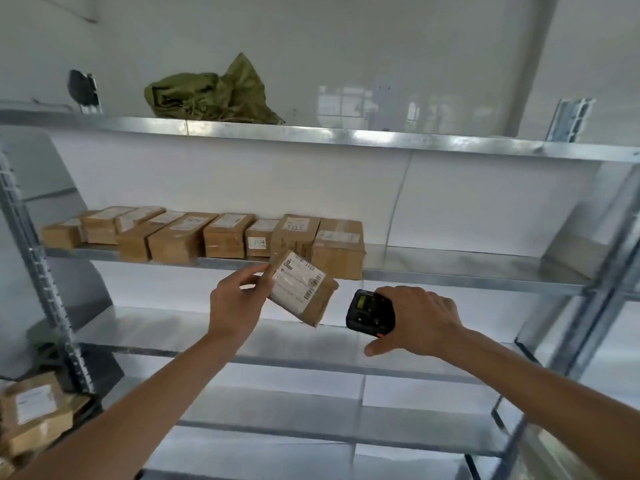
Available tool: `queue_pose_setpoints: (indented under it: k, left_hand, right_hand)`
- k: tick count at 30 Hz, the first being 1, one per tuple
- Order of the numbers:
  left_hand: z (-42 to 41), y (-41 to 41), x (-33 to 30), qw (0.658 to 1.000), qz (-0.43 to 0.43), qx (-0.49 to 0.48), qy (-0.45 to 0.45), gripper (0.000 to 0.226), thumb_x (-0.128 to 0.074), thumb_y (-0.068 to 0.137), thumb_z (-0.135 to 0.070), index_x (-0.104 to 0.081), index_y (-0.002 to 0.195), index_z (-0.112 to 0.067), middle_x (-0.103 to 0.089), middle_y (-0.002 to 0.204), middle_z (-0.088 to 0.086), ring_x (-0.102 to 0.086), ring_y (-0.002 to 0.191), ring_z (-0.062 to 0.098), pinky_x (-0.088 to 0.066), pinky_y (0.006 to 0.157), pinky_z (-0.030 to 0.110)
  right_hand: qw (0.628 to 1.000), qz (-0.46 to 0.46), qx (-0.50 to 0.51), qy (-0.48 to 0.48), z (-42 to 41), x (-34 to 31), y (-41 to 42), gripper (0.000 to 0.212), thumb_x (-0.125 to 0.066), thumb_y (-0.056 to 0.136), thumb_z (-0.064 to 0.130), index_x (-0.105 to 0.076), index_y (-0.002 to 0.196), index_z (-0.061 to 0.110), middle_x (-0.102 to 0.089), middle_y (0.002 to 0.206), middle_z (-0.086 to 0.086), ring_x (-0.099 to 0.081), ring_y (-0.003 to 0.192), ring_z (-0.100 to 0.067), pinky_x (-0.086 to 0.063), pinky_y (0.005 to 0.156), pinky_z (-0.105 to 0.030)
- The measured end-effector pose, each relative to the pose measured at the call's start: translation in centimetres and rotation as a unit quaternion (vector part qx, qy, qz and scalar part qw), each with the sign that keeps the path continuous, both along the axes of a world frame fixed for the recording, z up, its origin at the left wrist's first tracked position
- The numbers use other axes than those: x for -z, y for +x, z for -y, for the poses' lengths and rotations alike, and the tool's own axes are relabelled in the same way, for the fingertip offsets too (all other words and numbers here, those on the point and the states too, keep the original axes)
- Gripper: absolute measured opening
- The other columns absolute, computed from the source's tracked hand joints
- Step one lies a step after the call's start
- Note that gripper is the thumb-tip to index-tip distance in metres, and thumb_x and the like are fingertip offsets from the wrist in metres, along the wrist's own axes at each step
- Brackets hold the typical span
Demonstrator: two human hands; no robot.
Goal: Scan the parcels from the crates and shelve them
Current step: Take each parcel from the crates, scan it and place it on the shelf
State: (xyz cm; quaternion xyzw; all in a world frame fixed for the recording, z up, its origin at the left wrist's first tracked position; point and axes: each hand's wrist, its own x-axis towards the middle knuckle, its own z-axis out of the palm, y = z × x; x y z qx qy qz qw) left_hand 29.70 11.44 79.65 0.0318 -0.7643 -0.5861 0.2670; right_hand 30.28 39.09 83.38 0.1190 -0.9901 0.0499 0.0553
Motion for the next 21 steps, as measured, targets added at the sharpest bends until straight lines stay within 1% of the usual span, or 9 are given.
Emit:
queue_pose_setpoints:
  k: [3,7,11,12,14,16,18,21]
  left_hand:
    - [-3.2,-0.6,-1.1,1.0,-0.01,0.012,0.001,0.02,-0.069,0.093,-0.021,-0.073,0.107,-0.036,-0.073,0.097,-0.013,-0.071,0.091,0.013,-0.061,0.086,0.039]
    - [-7.1,-0.7,-1.6,0.999,-0.017,0.027,-0.009,0.023,-0.068,0.095,-0.021,-0.068,0.102,-0.043,-0.071,0.096,-0.015,-0.07,0.093,0.011,-0.061,0.081,0.031]
    - [-9.8,-0.8,-1.6,0.999,-0.02,0.034,-0.008,0.022,-0.068,0.095,-0.021,-0.071,0.111,-0.036,-0.073,0.105,-0.009,-0.068,0.091,0.004,-0.06,0.078,0.025]
    - [-10.4,-0.9,-1.6,0.999,-0.024,0.035,-0.01,0.022,-0.068,0.094,-0.02,-0.072,0.11,-0.036,-0.073,0.106,-0.008,-0.069,0.091,0.004,-0.06,0.078,0.025]
    - [-11.4,-0.9,-1.7,0.999,-0.028,0.036,-0.008,0.023,-0.069,0.094,-0.019,-0.071,0.105,-0.04,-0.074,0.103,-0.01,-0.07,0.089,0.005,-0.061,0.082,0.031]
    - [-12.2,-0.9,-1.8,0.999,-0.028,0.038,-0.004,0.028,-0.069,0.092,-0.018,-0.07,0.097,-0.045,-0.074,0.097,-0.015,-0.07,0.086,0.003,-0.061,0.086,0.036]
    - [-13.1,-0.9,-1.8,0.999,-0.029,0.038,0.0,0.033,-0.07,0.092,-0.016,-0.069,0.091,-0.049,-0.074,0.095,-0.017,-0.07,0.086,0.003,-0.06,0.088,0.037]
    - [-14.3,-0.8,-1.9,0.999,-0.032,0.042,-0.012,0.037,-0.068,0.093,-0.014,-0.067,0.089,-0.051,-0.071,0.093,-0.021,-0.069,0.091,0.005,-0.06,0.086,0.035]
  right_hand:
    - [0.999,-0.01,0.019,0.028,-3.7,-1.0,0.3,0.072,-0.083,0.054,0.079,-0.057,0.108,0.038,-0.066,0.096,0.016,-0.064,0.094,-0.014,-0.04,0.069,-0.031]
    - [0.998,-0.03,0.038,0.042,-7.4,-1.8,0.7,0.073,-0.084,0.052,0.078,-0.057,0.109,0.041,-0.066,0.094,0.016,-0.065,0.093,-0.014,-0.043,0.068,-0.03]
    - [0.997,-0.042,0.043,0.05,-10.2,-2.3,1.1,0.073,-0.082,0.052,0.081,-0.056,0.106,0.039,-0.066,0.095,0.017,-0.064,0.092,-0.014,-0.04,0.064,-0.028]
    - [0.997,-0.043,0.043,0.046,-10.7,-2.4,1.1,0.072,-0.081,0.052,0.082,-0.055,0.105,0.04,-0.066,0.094,0.017,-0.063,0.092,-0.013,-0.038,0.062,-0.028]
    - [0.997,-0.044,0.044,0.041,-11.8,-2.5,1.2,0.071,-0.08,0.052,0.083,-0.053,0.102,0.04,-0.064,0.092,0.018,-0.062,0.09,-0.013,-0.035,0.06,-0.027]
    - [0.997,-0.05,0.046,0.037,-12.6,-2.4,1.3,0.073,-0.078,0.053,0.086,-0.054,0.104,0.04,-0.064,0.092,0.017,-0.061,0.09,-0.013,-0.038,0.062,-0.028]
    - [0.997,-0.051,0.049,0.037,-13.5,-2.4,1.3,0.075,-0.076,0.053,0.087,-0.055,0.107,0.04,-0.064,0.093,0.017,-0.062,0.091,-0.013,-0.04,0.065,-0.029]
    - [0.996,-0.05,0.05,0.052,-14.4,-2.3,1.3,0.074,-0.077,0.054,0.086,-0.054,0.105,0.038,-0.065,0.094,0.016,-0.062,0.09,-0.014,-0.041,0.067,-0.03]
